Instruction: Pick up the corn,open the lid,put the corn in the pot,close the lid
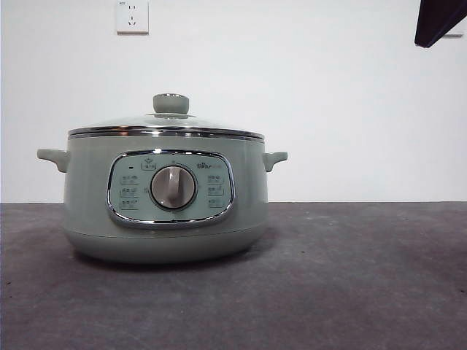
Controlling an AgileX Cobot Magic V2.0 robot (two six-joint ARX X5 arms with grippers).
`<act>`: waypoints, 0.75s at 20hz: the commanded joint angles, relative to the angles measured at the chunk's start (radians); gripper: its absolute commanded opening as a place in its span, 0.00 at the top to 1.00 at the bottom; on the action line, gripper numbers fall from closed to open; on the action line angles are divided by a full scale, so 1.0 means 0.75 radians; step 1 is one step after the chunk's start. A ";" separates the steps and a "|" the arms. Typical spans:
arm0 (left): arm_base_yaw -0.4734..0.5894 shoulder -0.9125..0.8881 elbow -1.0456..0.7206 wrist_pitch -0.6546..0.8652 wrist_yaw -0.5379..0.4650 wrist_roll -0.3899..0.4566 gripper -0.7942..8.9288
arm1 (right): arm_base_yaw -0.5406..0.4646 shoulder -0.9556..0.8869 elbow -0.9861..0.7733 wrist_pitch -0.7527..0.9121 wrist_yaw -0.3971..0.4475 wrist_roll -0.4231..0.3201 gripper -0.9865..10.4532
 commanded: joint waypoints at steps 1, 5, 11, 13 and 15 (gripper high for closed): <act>-0.003 0.007 -0.013 0.004 0.001 -0.014 0.92 | 0.001 0.001 -0.011 0.009 0.001 -0.005 0.93; -0.003 0.025 -0.013 0.004 0.001 -0.014 0.92 | -0.044 -0.099 -0.019 0.010 -0.001 -0.008 0.93; -0.003 0.053 -0.013 0.004 0.001 -0.014 0.92 | -0.444 -0.657 -0.419 0.437 0.000 -0.193 0.93; -0.003 0.058 -0.013 0.004 0.001 -0.014 0.92 | -0.590 -0.880 -0.682 0.727 -0.004 -0.357 0.93; -0.003 0.059 -0.013 0.003 0.001 -0.014 0.92 | -0.723 -1.076 -0.938 0.991 -0.079 -0.432 0.93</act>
